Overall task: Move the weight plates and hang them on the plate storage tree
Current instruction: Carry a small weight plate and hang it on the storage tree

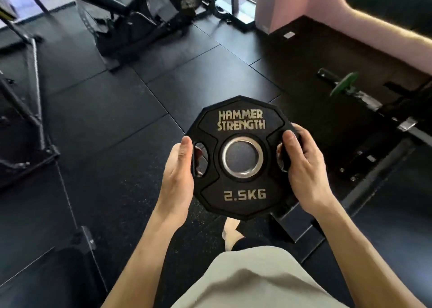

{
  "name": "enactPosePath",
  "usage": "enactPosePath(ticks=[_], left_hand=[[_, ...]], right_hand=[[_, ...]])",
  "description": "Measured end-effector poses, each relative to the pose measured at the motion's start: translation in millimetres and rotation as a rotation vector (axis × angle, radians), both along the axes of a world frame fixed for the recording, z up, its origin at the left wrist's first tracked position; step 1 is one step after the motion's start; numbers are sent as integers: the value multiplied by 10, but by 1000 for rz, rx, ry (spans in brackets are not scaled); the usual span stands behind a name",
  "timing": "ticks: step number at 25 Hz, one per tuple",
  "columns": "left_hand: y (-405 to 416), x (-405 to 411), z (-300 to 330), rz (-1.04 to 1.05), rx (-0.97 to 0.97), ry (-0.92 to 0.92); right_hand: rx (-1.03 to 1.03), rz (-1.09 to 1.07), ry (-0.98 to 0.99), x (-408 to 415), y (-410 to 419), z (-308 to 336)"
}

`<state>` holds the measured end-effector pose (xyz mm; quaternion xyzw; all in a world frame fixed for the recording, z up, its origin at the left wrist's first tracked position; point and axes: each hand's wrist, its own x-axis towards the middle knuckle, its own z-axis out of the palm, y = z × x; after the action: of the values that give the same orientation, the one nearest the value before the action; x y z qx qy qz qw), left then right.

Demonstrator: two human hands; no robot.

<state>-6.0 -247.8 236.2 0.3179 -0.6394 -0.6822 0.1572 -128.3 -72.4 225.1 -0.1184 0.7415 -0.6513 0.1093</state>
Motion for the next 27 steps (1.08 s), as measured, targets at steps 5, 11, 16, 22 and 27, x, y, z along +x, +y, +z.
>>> enactPosePath(ticks=[5,11,16,22,27], left_hand=[[-868,-1077,88,51,-8,0],[-1755,-2357,115,49,41,41],[-2780,-3748,-12,-89,24,64],[-3718,-5443,159,-339,42,77],[-3970,-6972,148,-511,38,123]], right_hand=[[-23,46,-10,-1129,-919,86],[1,60,-12,-2400,-1820,109],[-33,-47,2,-3581,-2690,26],[-39,-277,-26,-4847,-3400,131],[-40,-445,-18,-6010,-3589,77]])
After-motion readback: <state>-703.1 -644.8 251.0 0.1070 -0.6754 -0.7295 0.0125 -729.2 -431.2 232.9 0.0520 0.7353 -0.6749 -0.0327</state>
